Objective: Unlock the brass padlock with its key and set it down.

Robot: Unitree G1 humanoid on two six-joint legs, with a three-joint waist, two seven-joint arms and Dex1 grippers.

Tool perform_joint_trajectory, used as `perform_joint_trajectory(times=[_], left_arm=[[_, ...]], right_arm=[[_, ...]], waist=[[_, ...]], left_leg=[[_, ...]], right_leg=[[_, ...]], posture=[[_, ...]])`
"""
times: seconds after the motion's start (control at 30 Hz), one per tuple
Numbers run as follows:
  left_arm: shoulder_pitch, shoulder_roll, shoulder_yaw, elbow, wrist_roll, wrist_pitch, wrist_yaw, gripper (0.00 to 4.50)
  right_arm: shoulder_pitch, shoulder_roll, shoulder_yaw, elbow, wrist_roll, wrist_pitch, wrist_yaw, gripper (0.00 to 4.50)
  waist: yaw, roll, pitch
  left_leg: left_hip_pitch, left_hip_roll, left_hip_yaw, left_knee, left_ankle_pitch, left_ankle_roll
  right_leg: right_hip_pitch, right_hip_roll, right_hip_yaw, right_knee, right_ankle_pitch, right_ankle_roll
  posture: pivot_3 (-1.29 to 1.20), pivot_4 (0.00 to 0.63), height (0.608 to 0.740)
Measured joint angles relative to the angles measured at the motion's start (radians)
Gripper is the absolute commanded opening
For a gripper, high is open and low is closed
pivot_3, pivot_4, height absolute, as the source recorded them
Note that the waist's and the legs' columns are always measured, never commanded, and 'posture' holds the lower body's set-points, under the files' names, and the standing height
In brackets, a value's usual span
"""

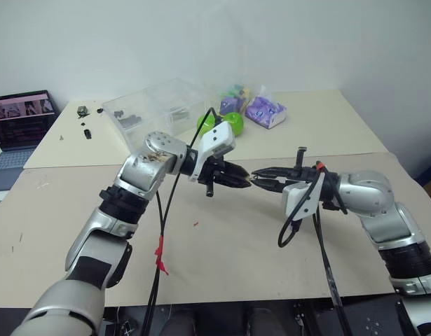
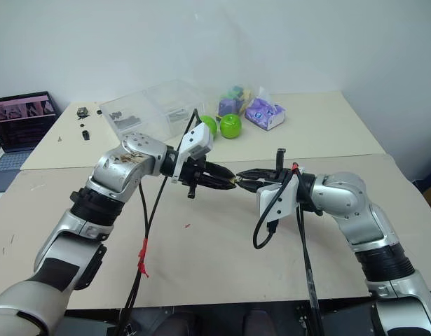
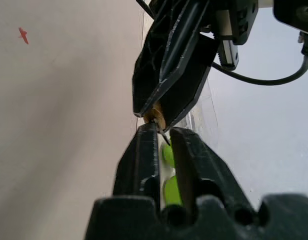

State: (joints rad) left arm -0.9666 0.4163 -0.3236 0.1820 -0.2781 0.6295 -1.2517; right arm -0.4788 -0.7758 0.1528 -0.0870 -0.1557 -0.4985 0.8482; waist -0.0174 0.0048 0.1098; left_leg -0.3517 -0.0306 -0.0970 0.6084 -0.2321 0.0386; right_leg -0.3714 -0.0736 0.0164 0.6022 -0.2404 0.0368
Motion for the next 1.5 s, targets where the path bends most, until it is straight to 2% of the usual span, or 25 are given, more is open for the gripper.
perform_joint_trajectory(times=[0.33,0.53,0.63,0.77,0.93,0.97,1.0,1.17,1.23,1.3,1.5], left_arm=[[-0.001,0.003,-0.026,-0.004,0.044,-0.07,-0.01,0.8],[-0.001,0.024,-0.091,-0.011,0.178,-0.326,-0.008,0.8],[-0.001,0.024,-0.094,-0.011,0.212,-0.388,-0.006,0.8],[-0.001,0.021,-0.087,-0.012,0.226,-0.4,0.001,0.8],[0.002,0.007,-0.059,-0.023,0.194,-0.315,0.001,0.8],[0.006,0.008,-0.058,-0.031,0.194,-0.313,0.002,0.8],[0.017,0.007,-0.054,-0.045,0.193,-0.297,0.002,0.8],[0.033,-0.025,-0.046,-0.059,0.154,-0.222,0.012,0.8],[0.03,-0.036,-0.045,-0.067,0.138,-0.191,0.017,0.8],[0.026,-0.039,-0.031,-0.068,0.113,-0.141,0.023,0.8],[0.025,-0.043,-0.011,-0.069,0.081,-0.05,0.052,0.8]], right_arm=[[0.005,0.0,0.001,0.001,0.04,0.035,0.039,0.03],[0.01,0.012,0.008,-0.062,0.187,0.326,0.125,0.03],[0.005,0.013,0.004,-0.104,0.223,0.456,0.138,0.03],[-0.018,0.015,0.004,-0.12,0.216,0.51,0.149,0.03],[-0.036,0.018,0.005,-0.12,0.188,0.488,0.153,0.03],[-0.036,0.019,0.005,-0.121,0.192,0.491,0.156,0.63],[-0.036,0.027,0.003,-0.129,0.215,0.514,0.165,0.78],[-0.014,0.032,0.014,-0.23,0.318,0.612,0.225,2.52],[-0.011,0.029,0.023,-0.246,0.31,0.601,0.23,3.2],[0.01,0.001,0.032,-0.231,0.24,0.515,0.221,3.94],[0.023,-0.026,0.033,-0.076,0.049,0.167,0.103,3.94]], waist=[[0.001,0.0,0.0],[0.002,0.0,0.0],[0.004,0.0,0.0],[0.003,0.0,0.0],[0.001,0.0,0.0],[0.002,0.0,0.0],[0.001,0.0,0.0],[0.005,0.0,0.0],[0.004,0.0,0.0],[0.004,0.0,0.0],[0.0,0.0,0.0]], left_leg=[[0.0,0.0,0.0,0.0,0.0,0.0],[0.0,0.0,0.0,0.0,0.0,0.0],[0.0,0.0,0.0,0.0,0.0,0.0],[0.0,-0.001,0.0,0.0,0.0,0.001],[0.0,-0.001,0.0,0.0,0.0,0.001],[0.0,-0.001,0.0,0.0,0.0,0.001],[0.0,-0.001,0.0,0.0,0.0,0.001],[0.0,-0.001,-0.002,0.001,0.0,0.001],[0.0,-0.001,-0.001,0.001,0.0,0.001],[0.0,-0.001,-0.001,0.001,0.0,0.001],[0.001,-0.001,-0.001,0.0,0.0,0.0]], right_leg=[[0.0,0.0,0.0,0.0,0.0,0.0],[0.0,-0.001,0.001,0.0,0.0,-0.001],[0.0,-0.001,0.0,0.0,0.0,0.0],[0.0,-0.001,0.0,0.0,0.0,0.0],[0.0,-0.001,0.0,0.0,0.0,0.0],[0.0,-0.001,0.0,0.0,0.0,0.0],[0.0,0.0,0.0,0.0,0.0,0.0],[0.0,-0.001,-0.001,0.001,0.0,0.0],[0.0,-0.001,-0.001,0.001,0.0,0.0],[0.0,-0.001,-0.001,0.001,0.0,0.001],[0.0,-0.001,-0.001,0.001,0.0,0.001]], posture=[[0.0,0.15,0.74],[0.0,0.15,0.74],[0.0,0.15,0.74],[0.0,0.15,0.74],[0.0,0.15,0.74],[0.0,0.15,0.74],[0.0,0.15,0.74],[0.0,0.15,0.74],[0.0,0.15,0.74],[0.0,0.15,0.74],[0.0,0.15,0.74]])
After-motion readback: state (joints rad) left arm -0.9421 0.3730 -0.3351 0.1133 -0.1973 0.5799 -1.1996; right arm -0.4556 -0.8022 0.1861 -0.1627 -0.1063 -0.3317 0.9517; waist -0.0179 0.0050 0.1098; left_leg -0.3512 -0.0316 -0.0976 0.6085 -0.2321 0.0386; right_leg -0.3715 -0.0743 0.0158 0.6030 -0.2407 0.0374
